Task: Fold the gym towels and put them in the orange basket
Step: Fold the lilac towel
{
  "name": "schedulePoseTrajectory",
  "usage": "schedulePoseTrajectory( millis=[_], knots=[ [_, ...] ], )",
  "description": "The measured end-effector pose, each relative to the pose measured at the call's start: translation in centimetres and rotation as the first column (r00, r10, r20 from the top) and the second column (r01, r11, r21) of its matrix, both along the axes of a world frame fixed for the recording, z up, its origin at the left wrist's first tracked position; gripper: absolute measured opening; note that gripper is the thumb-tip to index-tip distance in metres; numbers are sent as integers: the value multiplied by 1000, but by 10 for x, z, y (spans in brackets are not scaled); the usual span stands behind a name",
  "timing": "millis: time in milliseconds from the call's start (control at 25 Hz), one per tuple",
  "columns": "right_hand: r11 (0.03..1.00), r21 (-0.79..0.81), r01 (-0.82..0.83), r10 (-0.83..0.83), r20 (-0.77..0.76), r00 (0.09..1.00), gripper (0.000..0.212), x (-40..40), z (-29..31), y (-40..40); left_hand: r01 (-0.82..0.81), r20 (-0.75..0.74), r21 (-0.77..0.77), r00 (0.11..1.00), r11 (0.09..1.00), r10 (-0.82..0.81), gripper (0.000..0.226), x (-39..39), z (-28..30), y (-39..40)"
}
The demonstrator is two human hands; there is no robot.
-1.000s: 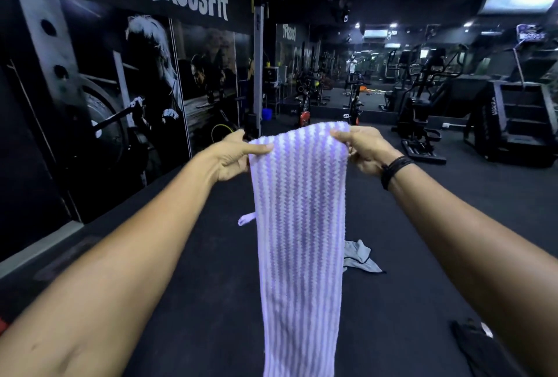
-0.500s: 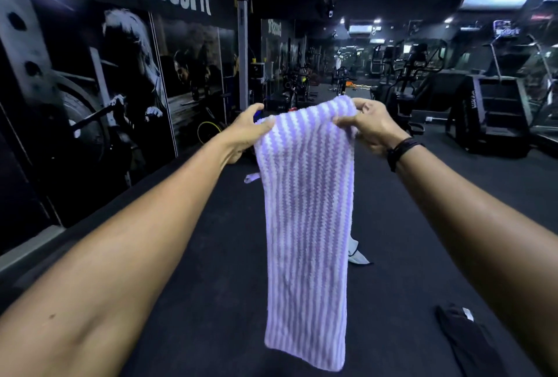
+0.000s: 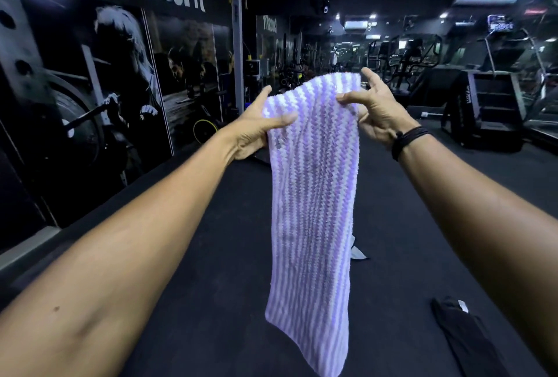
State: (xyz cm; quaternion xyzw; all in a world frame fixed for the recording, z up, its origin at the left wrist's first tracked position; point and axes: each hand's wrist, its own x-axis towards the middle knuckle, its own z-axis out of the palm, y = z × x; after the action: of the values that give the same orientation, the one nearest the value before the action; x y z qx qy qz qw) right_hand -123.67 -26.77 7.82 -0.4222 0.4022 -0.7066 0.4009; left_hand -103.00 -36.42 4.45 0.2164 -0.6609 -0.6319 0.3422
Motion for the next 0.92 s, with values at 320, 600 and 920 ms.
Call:
schedulePoseTrajectory(
  millis=[320,600,920],
  knots=[
    [992,123,23,30,-412,911,84,-19,-9,9,-221,-194,-7,957,975,216,46,-12,16,4],
    [990,133,34,36,-495,868,47,-20,-21,-4,-146,-89,-32,986,989,142,41,1,16,-3],
    [943,-60,328,-220,-852,476,37,-9,-24,-29,-337,224,-438,857,833,464,42,24,25,-20]
  ],
)
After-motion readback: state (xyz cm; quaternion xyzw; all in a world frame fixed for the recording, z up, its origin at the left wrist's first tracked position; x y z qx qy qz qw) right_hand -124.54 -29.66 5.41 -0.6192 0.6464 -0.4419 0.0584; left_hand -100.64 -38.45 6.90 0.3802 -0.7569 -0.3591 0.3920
